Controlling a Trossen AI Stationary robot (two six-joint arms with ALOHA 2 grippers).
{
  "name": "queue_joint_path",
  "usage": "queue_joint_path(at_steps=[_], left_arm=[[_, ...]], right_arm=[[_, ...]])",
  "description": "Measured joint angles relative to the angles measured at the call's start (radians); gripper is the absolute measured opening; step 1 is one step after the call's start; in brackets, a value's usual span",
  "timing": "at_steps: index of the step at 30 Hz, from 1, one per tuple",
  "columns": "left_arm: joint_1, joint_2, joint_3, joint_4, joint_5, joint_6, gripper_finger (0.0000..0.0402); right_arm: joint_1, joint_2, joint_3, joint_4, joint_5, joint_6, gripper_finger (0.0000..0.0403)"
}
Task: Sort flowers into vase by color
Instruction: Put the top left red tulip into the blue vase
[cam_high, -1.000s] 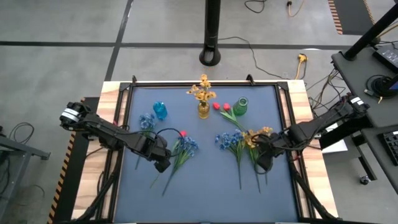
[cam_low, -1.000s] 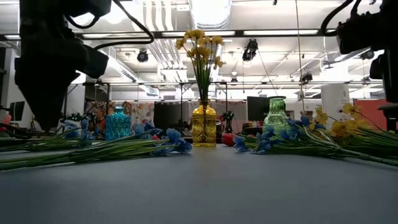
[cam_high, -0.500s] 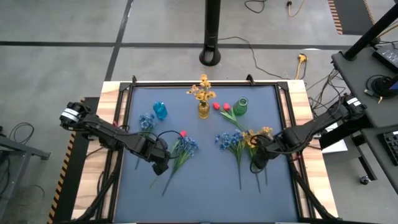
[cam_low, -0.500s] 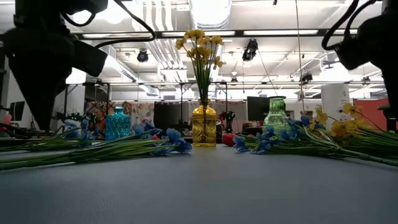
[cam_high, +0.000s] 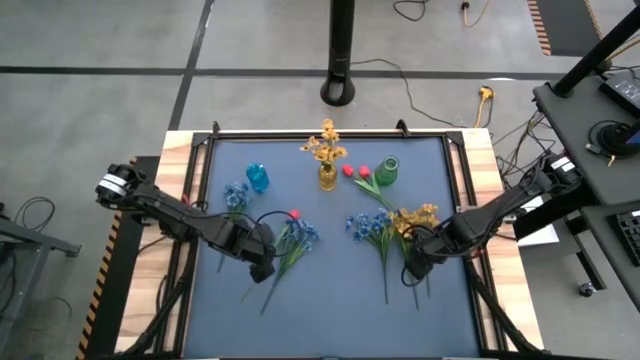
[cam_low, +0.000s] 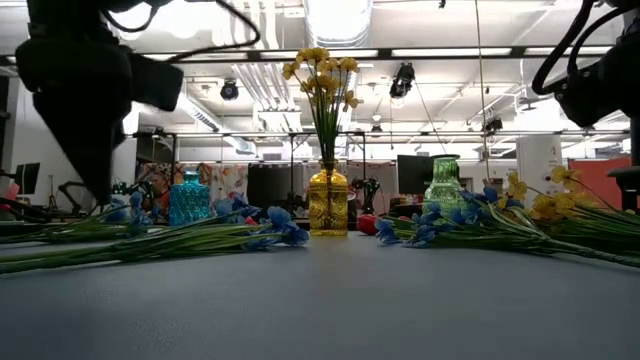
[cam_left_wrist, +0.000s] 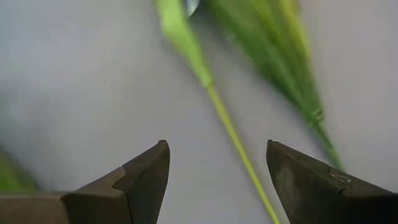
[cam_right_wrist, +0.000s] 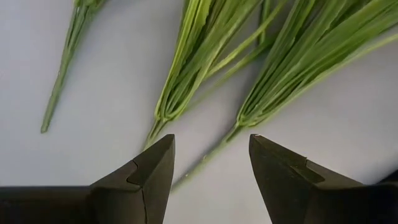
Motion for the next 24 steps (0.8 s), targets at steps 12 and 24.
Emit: queue_joint_path(at_steps=[12, 24], left_arm=[[-0.002, -0.002, 0.193, -0.168, 0.039, 0.319, 0.0249], [-0.031, -0.002, 0.229, -0.133, -0.208, 0.472, 0.0249]], right_arm=[[0.001, -0.037, 0.0, -0.073, 0.003, 0.111, 0.0198], [-0.041, -0.094, 0.048, -0.09, 0.363, -0.052, 0.0198]])
